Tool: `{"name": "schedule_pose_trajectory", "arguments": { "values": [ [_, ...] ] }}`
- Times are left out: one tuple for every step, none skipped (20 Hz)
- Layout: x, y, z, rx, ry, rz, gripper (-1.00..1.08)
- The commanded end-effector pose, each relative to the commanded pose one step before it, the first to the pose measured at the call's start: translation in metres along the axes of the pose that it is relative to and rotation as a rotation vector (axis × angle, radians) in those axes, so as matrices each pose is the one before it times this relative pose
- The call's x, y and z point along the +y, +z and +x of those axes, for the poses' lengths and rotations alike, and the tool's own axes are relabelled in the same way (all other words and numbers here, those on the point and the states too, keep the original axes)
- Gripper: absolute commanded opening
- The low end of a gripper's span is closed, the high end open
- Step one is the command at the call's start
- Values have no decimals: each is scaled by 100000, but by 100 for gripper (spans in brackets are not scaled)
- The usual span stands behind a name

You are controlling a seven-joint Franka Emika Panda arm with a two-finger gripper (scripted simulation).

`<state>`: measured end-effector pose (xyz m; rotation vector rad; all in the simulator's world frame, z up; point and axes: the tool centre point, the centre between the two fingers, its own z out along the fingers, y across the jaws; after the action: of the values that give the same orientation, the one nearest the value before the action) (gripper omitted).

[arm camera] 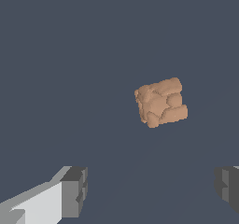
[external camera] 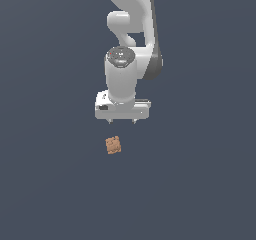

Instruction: Pick up the object and move it to a goal position.

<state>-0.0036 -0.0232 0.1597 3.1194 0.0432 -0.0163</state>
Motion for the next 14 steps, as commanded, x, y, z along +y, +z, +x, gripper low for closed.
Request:
{"name": "schedule_pose_trajectory", "arguments": {
  "values": [
    [1, 0, 0, 0, 0, 0, 100],
    [32, -19, 12, 55, -26, -32, 100],
    [94, -60, 34, 169, -73, -95, 100],
    [152, -106, 54, 287, -121, -163, 100],
    [211, -148, 74, 395, -161, -227, 100],
    [268, -189, 90, 498, -189, -289, 100],
    [288, -208, 92, 533, -179, -313, 100],
    [233, -182, 68, 444, -121, -264, 100],
    [175, -146, 46, 337, -59, -201, 100],
    [112, -109, 23, 229, -5, -138, 100],
    [51, -63, 4, 114, 36, -69, 100],
    [-33, -11, -5, 0, 0, 0, 100],
    [-18, 23, -12, -54, 29, 32, 100],
    [-16, 79, 18, -102, -97, 64, 100]
  ]
}}
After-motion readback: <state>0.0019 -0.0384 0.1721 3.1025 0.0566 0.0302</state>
